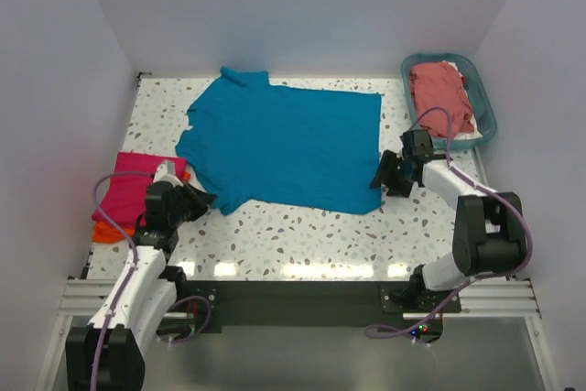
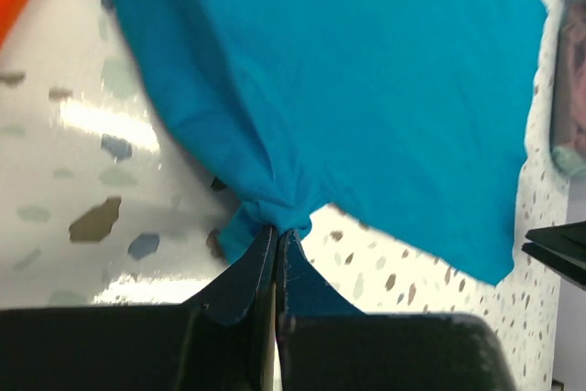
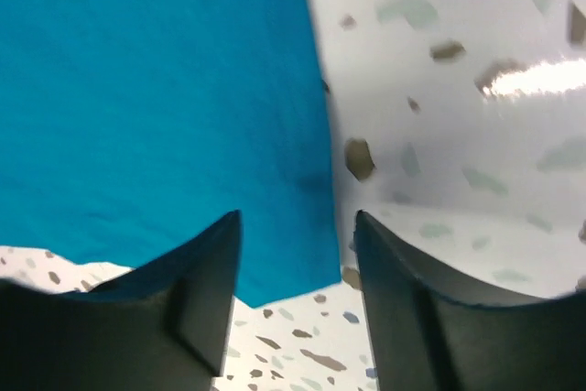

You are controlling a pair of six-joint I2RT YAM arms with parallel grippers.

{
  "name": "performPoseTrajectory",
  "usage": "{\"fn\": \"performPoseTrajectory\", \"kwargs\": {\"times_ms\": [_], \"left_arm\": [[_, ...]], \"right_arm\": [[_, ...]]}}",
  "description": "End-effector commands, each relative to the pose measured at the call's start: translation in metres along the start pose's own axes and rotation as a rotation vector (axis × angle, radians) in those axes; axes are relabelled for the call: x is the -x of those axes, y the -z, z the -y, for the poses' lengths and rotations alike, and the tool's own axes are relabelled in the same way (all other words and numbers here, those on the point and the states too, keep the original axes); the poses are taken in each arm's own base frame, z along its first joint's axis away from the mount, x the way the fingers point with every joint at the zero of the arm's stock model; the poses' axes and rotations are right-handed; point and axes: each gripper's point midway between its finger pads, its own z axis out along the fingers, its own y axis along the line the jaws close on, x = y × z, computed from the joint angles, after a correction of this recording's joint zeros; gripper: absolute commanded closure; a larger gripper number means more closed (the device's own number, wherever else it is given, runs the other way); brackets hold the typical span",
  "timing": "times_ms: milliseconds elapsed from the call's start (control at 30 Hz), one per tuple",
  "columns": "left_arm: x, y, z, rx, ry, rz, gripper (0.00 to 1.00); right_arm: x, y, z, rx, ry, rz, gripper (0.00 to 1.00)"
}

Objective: Fold and stack the t-shirts
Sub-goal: Flatten the tshirt out, then fold the tshirt

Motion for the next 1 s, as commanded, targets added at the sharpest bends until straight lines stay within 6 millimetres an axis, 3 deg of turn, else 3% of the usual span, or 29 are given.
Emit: {"fn": "performPoseTrajectory", "kwargs": {"times_ms": [0,167,267,367,467,733,800,833,867,967], "left_arm": [[-0.022,0.003,-0.004,-0.016,-0.005,-0.055,1.0],[-0.022,0.007,-0.005,0.026,0.023,-0.048,1.0],[-0.016,0.007,-0.005,0.056,0.028,-0.041,1.0],[-0.01,0.008,-0.004,0.072,0.028,-0.031,1.0],[-0.006,0.008,-0.003,0.083,0.031,-0.02,1.0],[0.001,0.014,-0.01,0.151,0.019,-0.005,1.0],[0.001,0.015,-0.012,0.162,0.022,-0.005,1.0],[0.0,0.015,-0.012,0.164,0.026,-0.01,1.0],[-0.002,0.016,-0.012,0.162,0.028,-0.015,1.0],[-0.002,0.021,-0.009,0.154,0.04,-0.014,1.0]], "right_arm": [[-0.001,0.016,0.01,-0.039,-0.002,0.128,0.39],[-0.035,0.038,0.022,-0.048,-0.062,0.182,0.34],[-0.05,0.041,0.023,-0.038,-0.091,0.199,0.39],[-0.059,0.031,0.018,-0.026,-0.107,0.194,0.46],[-0.059,0.023,0.005,0.001,-0.109,0.197,0.48],[-0.042,0.009,0.0,-0.027,-0.133,0.259,0.48],[-0.039,0.007,0.001,-0.039,-0.128,0.265,0.56],[-0.041,0.005,0.004,-0.052,-0.122,0.253,0.66],[-0.043,0.006,0.006,-0.06,-0.115,0.246,0.84],[-0.048,0.013,0.011,-0.075,-0.096,0.242,1.0]]}}
